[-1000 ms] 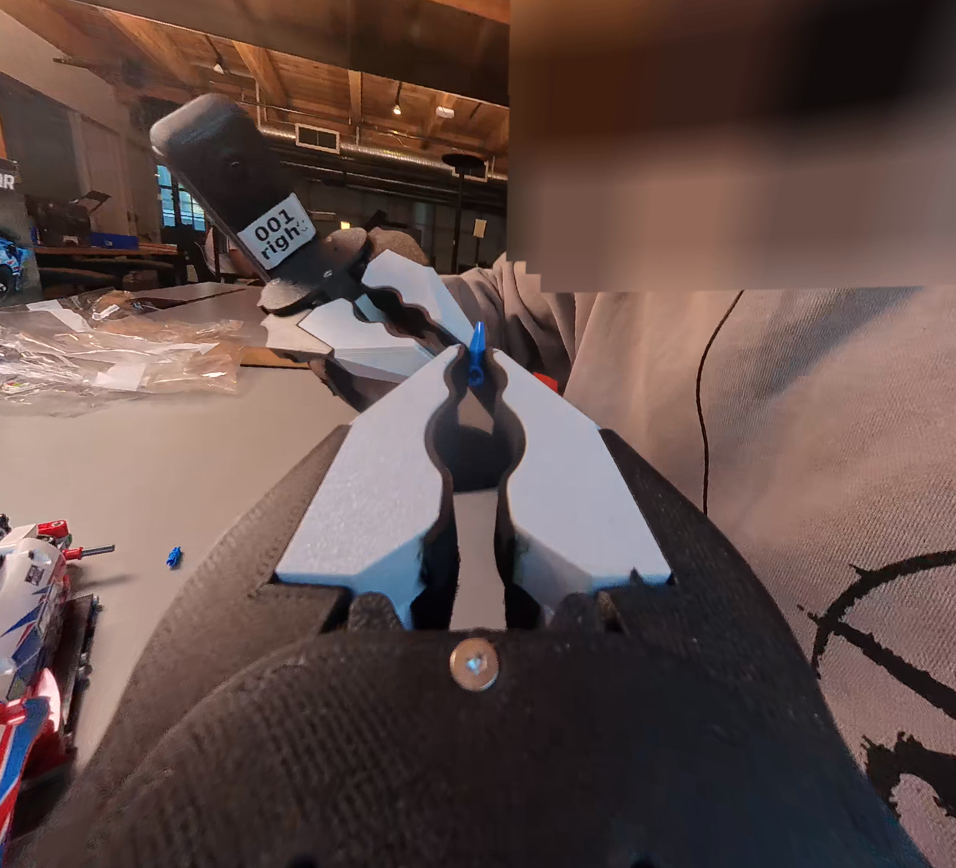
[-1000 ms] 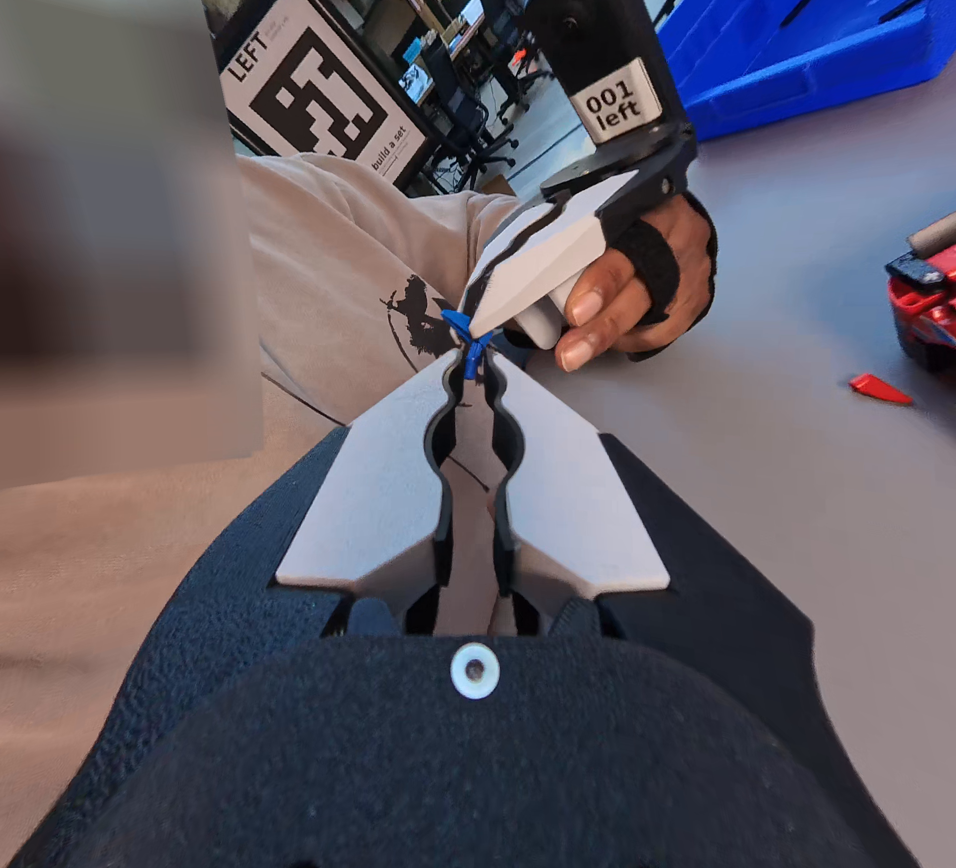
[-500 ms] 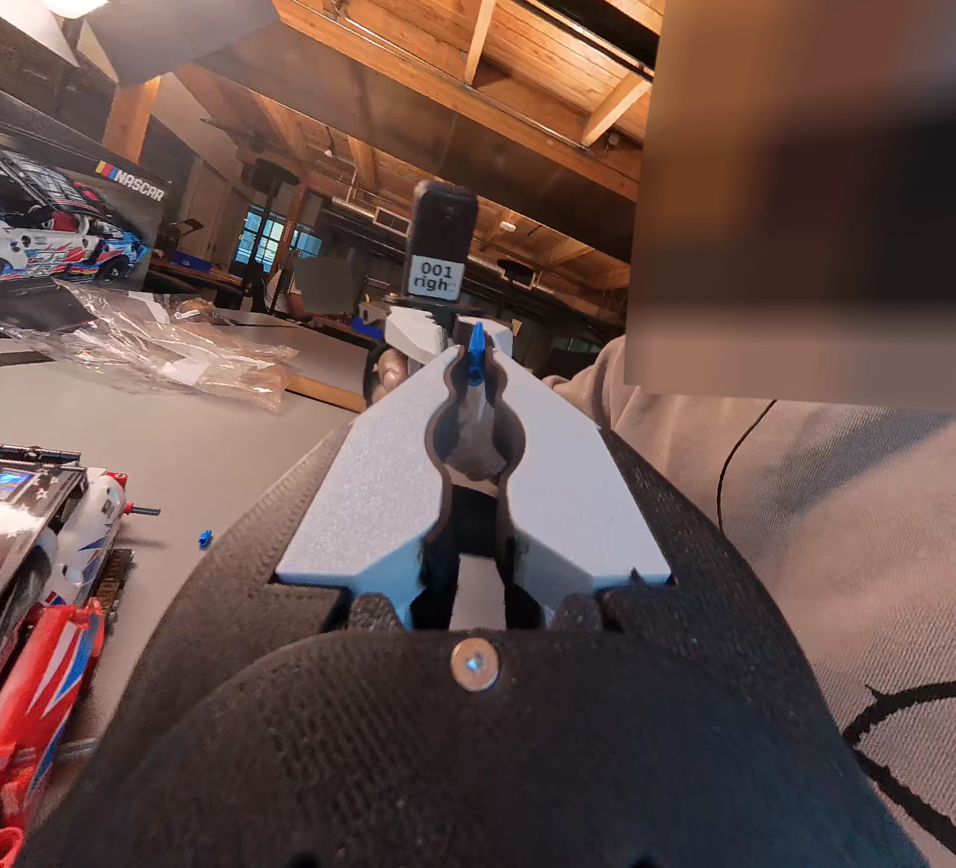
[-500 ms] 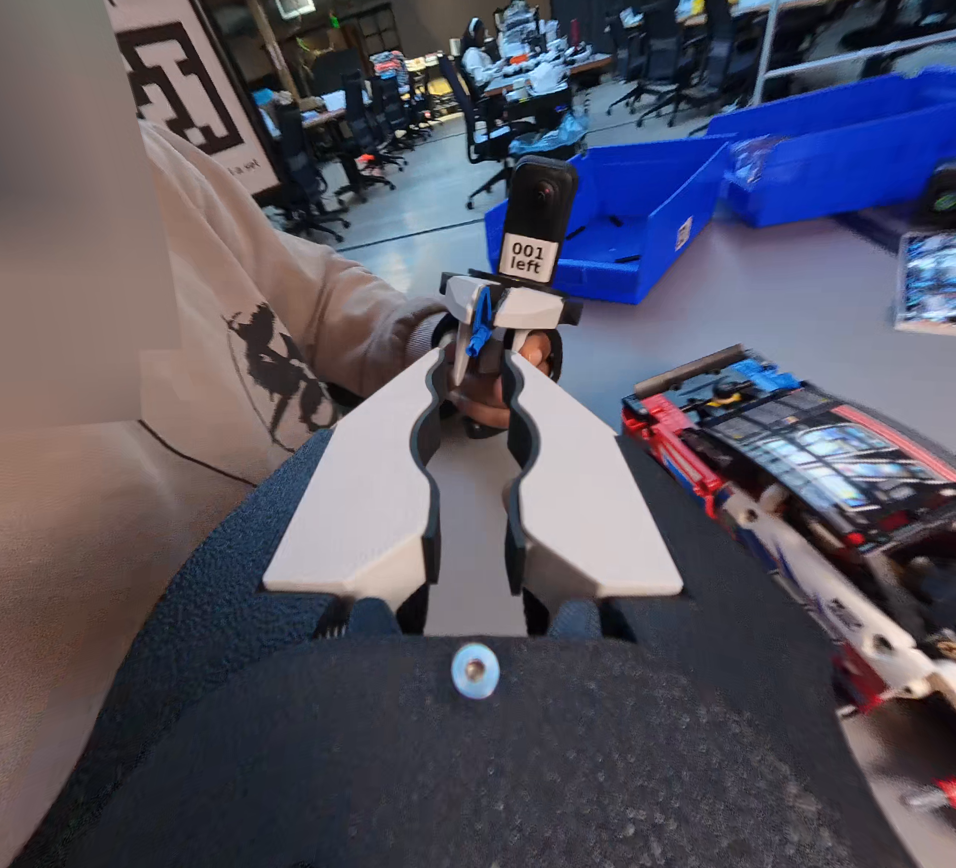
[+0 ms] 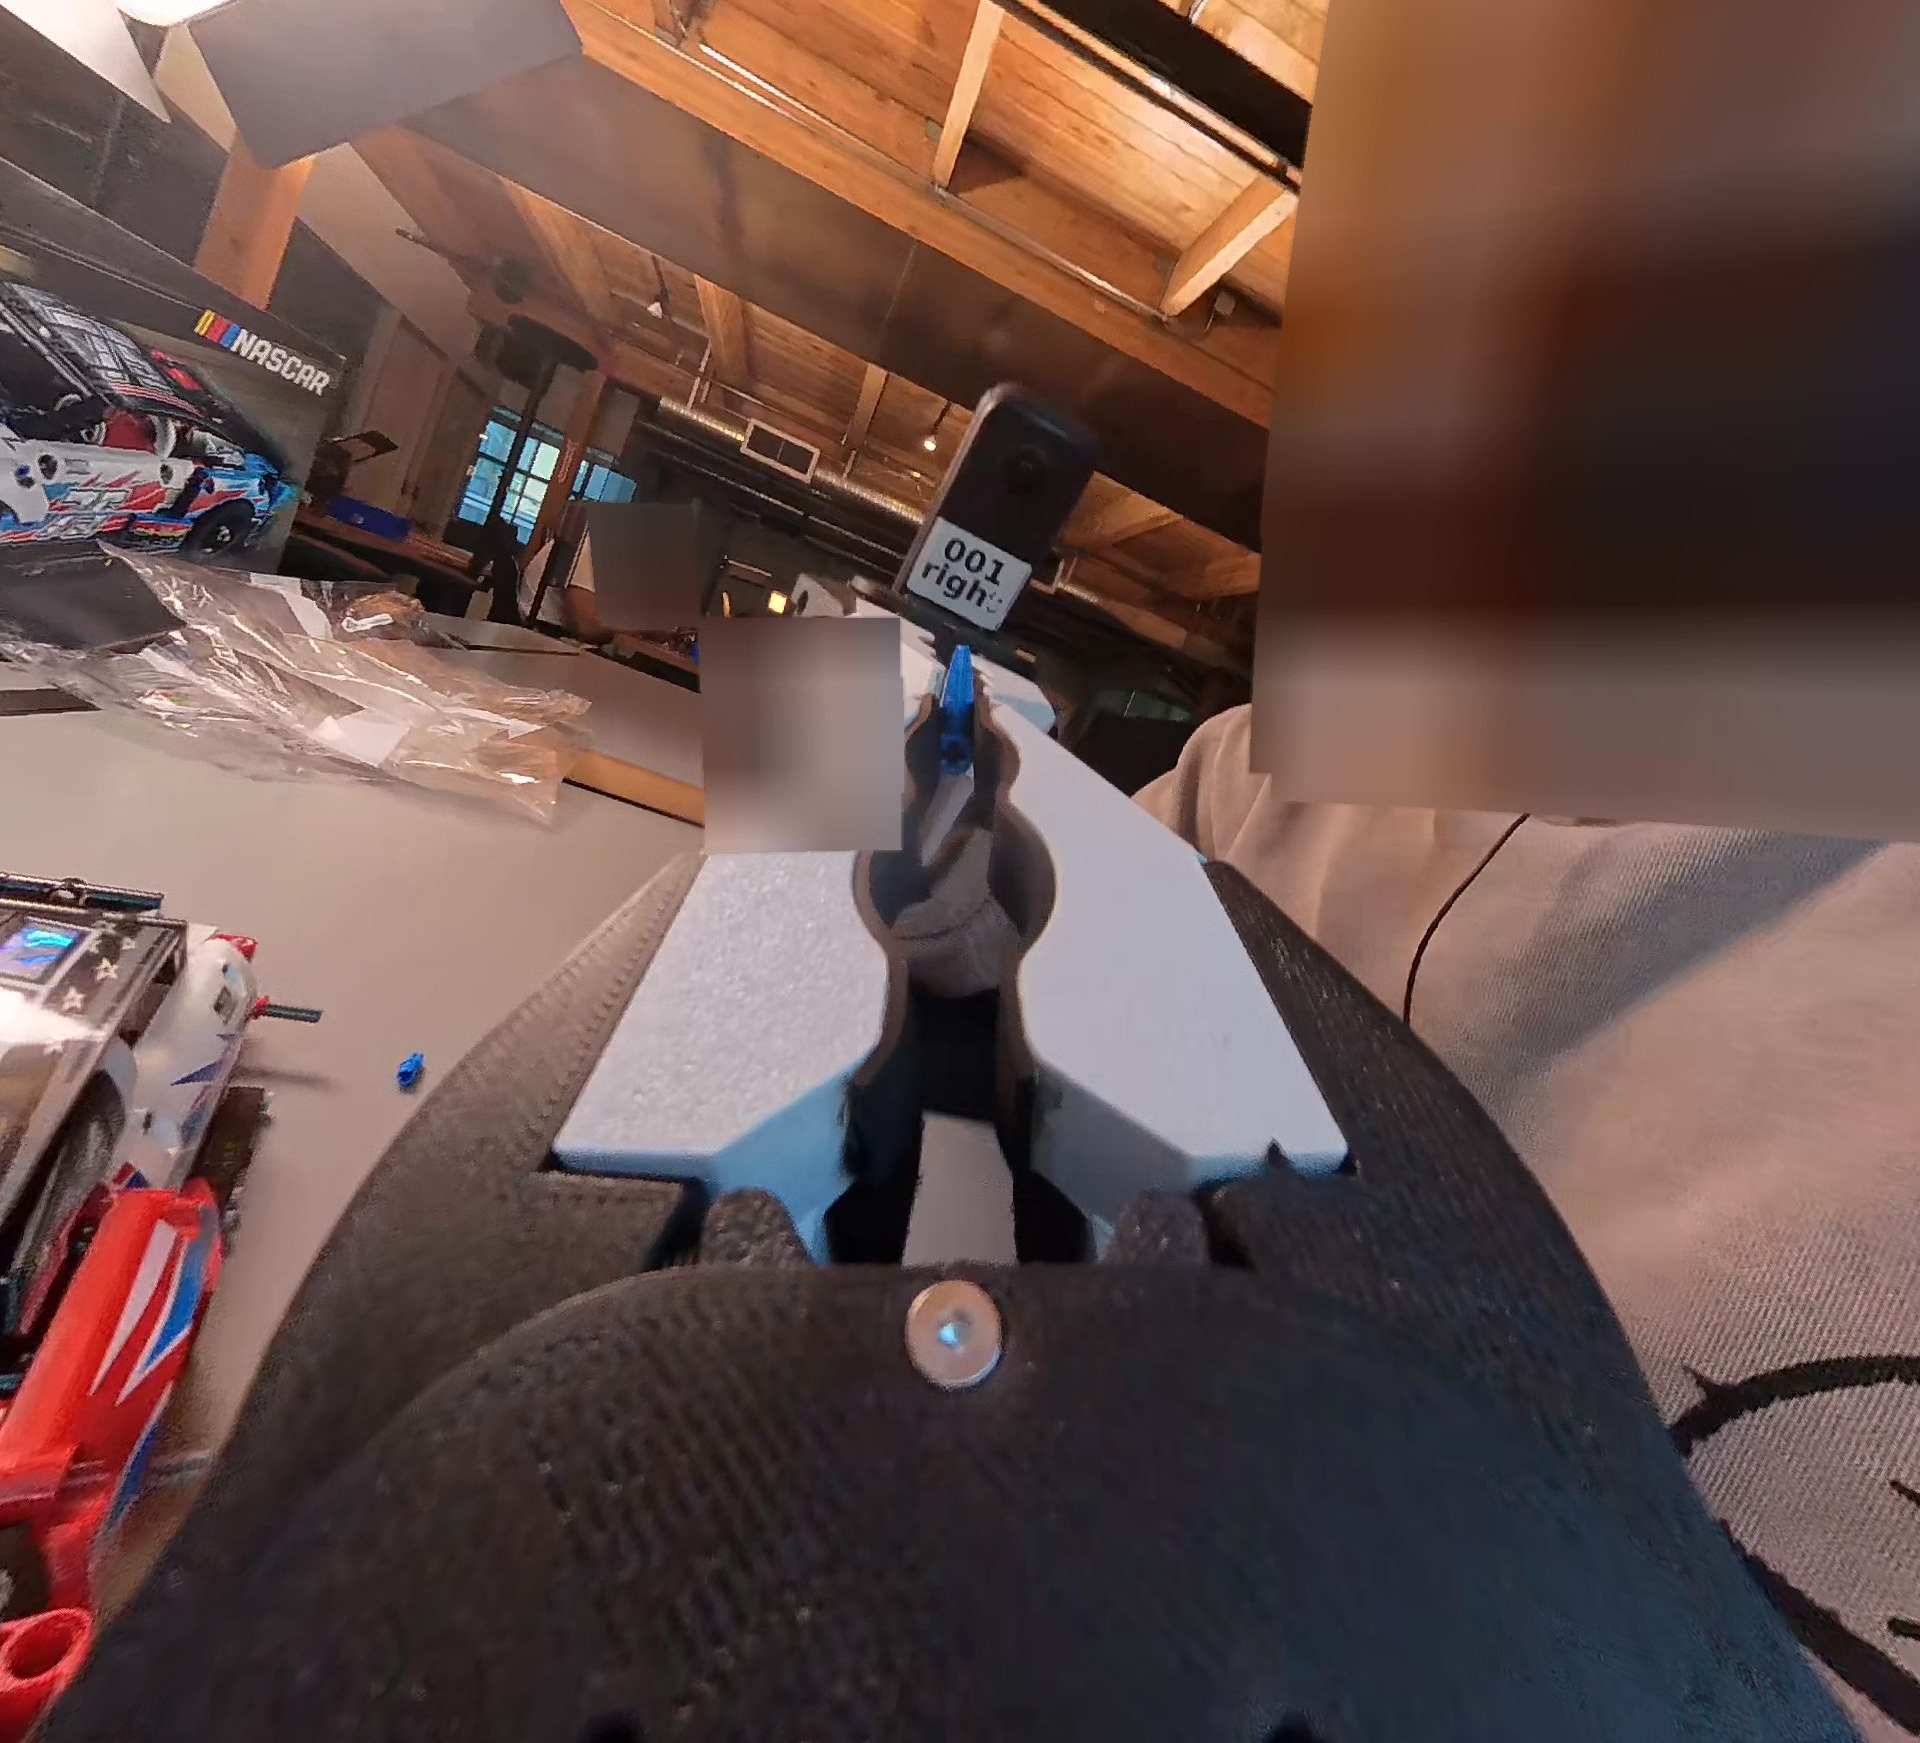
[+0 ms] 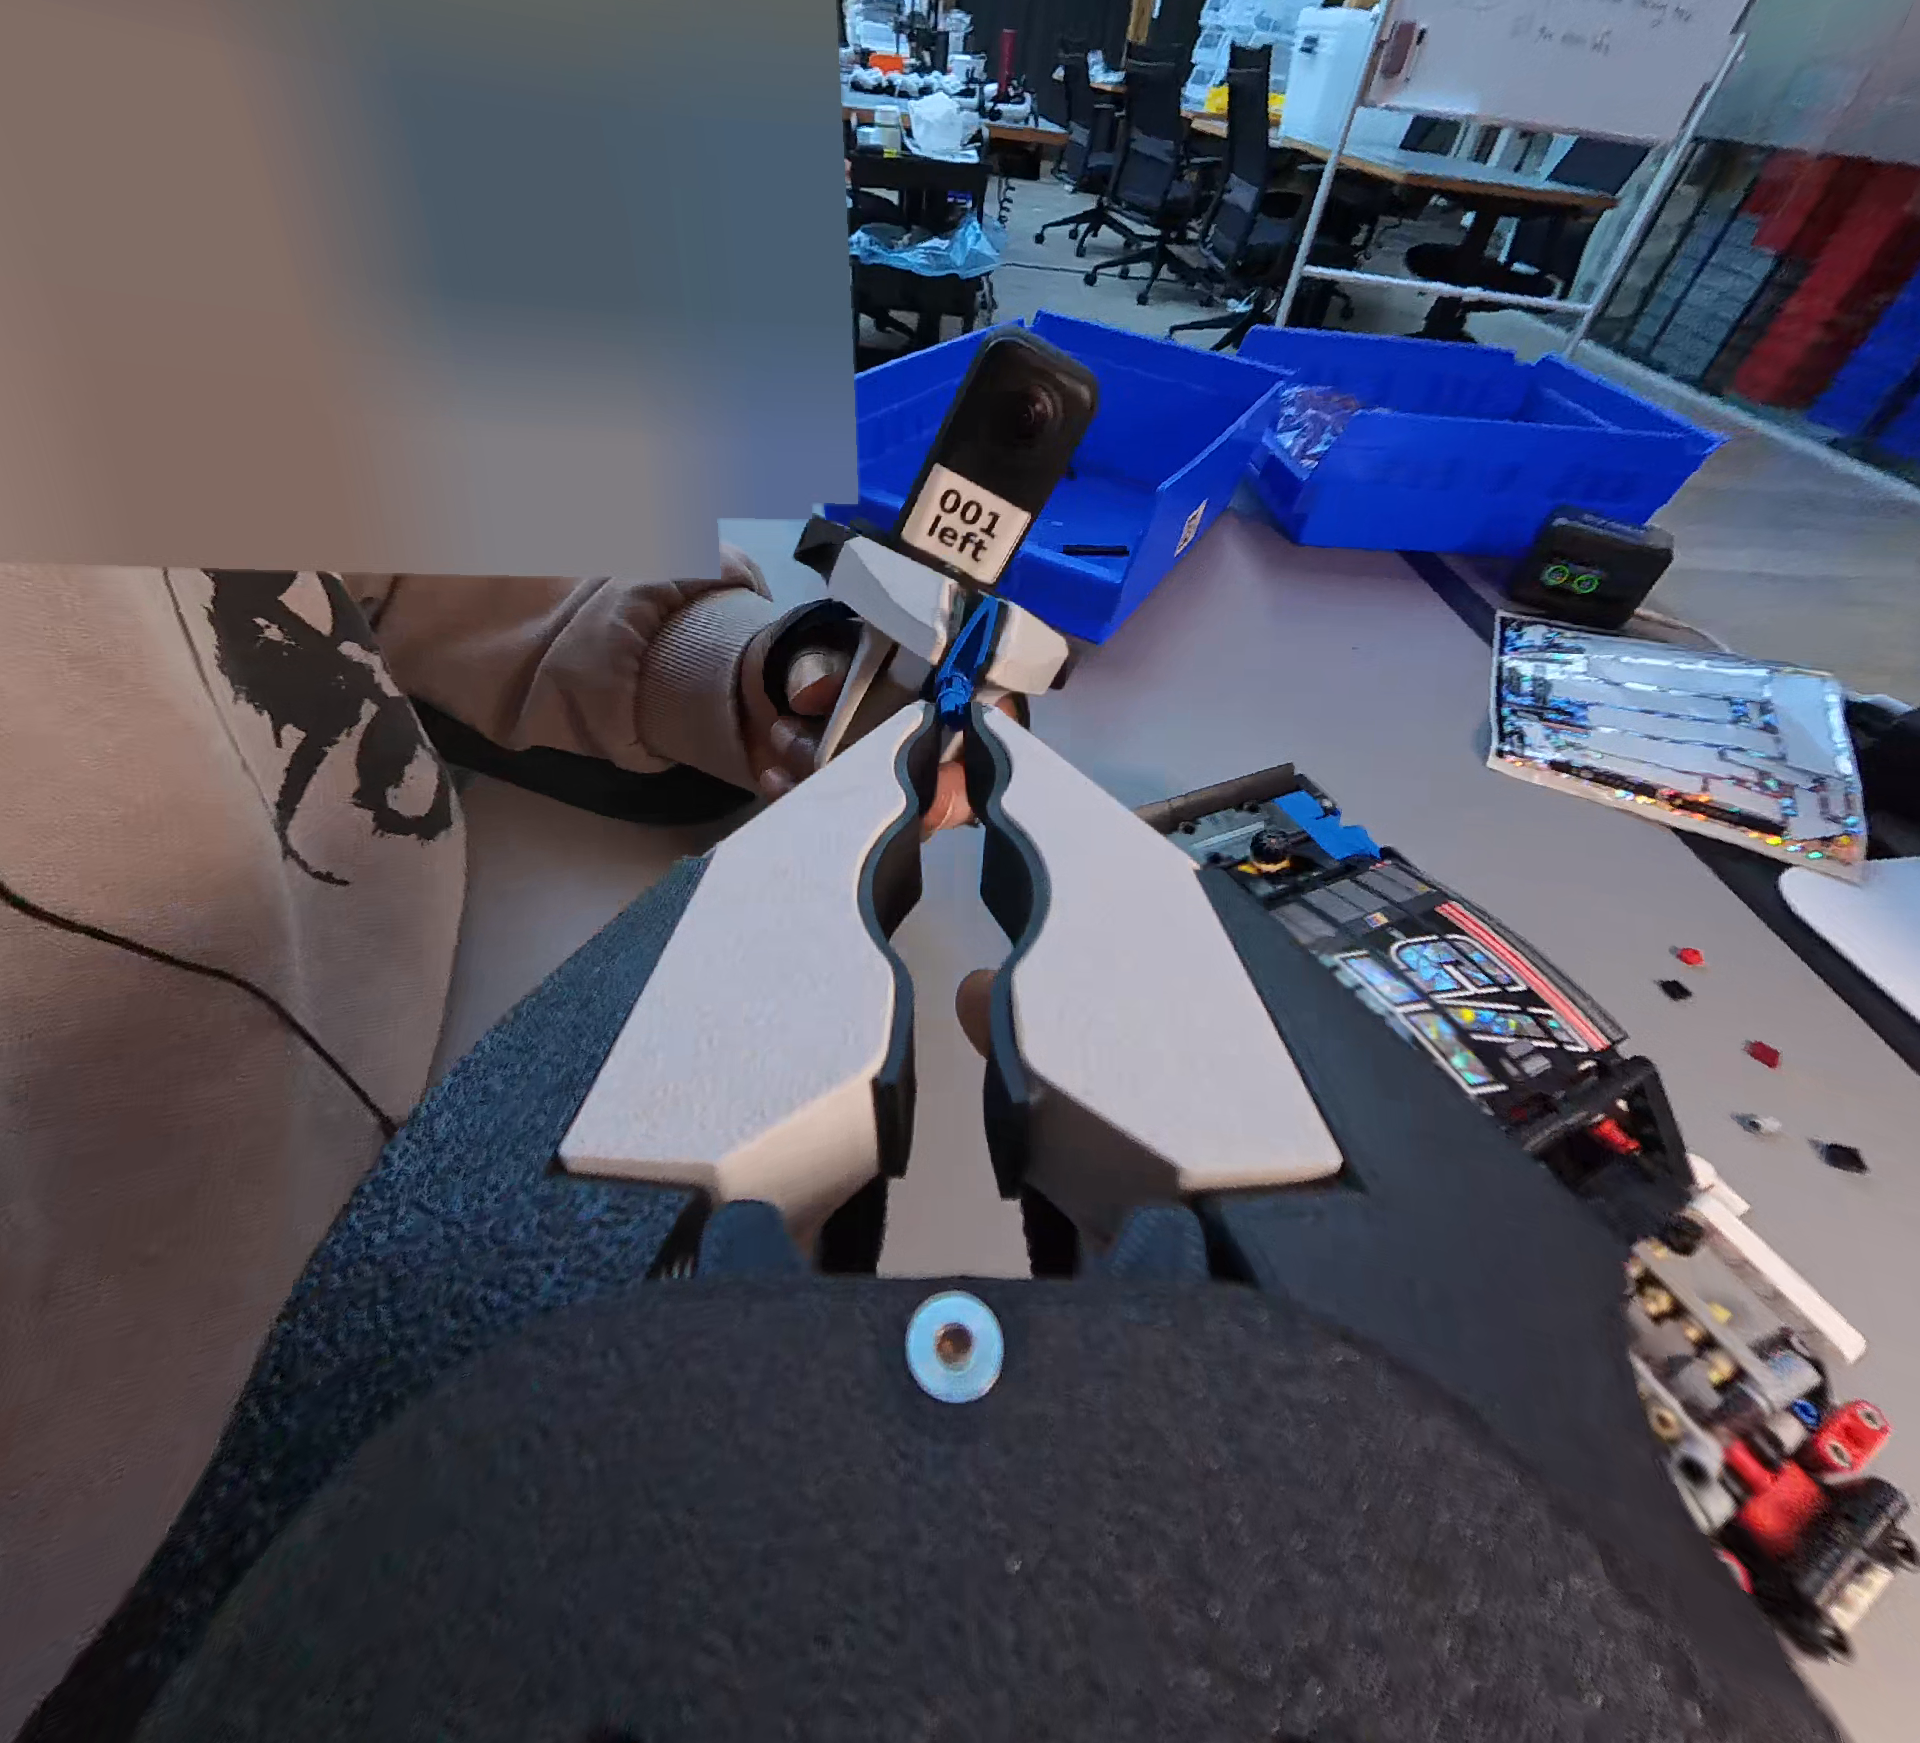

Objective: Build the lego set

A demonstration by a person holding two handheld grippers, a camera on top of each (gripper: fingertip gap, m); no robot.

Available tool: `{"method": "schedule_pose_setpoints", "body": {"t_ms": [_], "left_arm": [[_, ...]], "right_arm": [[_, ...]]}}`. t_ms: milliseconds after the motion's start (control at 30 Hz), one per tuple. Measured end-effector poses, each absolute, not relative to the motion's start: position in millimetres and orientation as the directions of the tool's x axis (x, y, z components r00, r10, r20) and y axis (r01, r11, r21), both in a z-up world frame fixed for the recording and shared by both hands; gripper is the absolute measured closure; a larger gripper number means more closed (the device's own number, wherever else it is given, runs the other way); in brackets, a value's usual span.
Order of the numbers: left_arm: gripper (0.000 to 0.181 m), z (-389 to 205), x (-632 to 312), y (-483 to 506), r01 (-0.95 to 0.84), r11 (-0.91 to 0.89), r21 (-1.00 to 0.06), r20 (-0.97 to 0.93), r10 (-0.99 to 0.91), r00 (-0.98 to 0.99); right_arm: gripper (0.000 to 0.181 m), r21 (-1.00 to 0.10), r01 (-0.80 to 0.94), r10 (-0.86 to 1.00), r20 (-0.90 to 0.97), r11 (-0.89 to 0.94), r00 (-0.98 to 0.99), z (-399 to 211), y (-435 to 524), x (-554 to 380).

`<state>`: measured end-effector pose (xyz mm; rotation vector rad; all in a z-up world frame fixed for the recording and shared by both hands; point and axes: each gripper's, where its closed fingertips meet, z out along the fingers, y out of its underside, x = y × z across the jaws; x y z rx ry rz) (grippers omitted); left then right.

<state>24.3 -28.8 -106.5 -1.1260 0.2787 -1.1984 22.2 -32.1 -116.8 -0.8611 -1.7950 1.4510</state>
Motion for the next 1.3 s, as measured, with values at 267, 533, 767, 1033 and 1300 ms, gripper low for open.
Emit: {"method": "schedule_pose_setpoints", "body": {"t_ms": [267,533,767,1033,1300], "left_arm": [[0.178,-110.7,31.3,-28.8,0.420,0.031,-0.907,0.221,-0.814,0.537],[0.178,-104.4,27.7,-26.5,0.487,0.054,-0.872,0.249,-0.808,0.534],[0.178,-99.8,26.5,-22.2,0.523,0.069,-0.849,0.273,-0.791,0.548],[0.174,-86.4,24.3,-17.9,0.524,0.069,-0.849,0.281,-0.781,0.557],[0.176,-97.7,29.3,-17.8,0.507,-0.002,-0.862,0.315,-0.786,0.532]], "right_arm": [[0.180,-0.980,0.168,0.812,-0.008,0.110,-0.583,-121.1,-32.4,26.4],[0.180,-0.998,0.036,0.858,-0.057,-0.044,-0.510,-115.0,-30.5,22.3],[0.180,-0.987,-0.075,0.885,-0.091,-0.140,-0.457,-110.7,-26.2,21.2],[0.180,-0.958,-0.078,0.823,-0.193,-0.276,-0.534,-100.8,-18.0,25.8],[0.180,-0.968,-0.062,0.824,-0.174,-0.245,-0.539,-104.3,-20.3,25.4]]}}
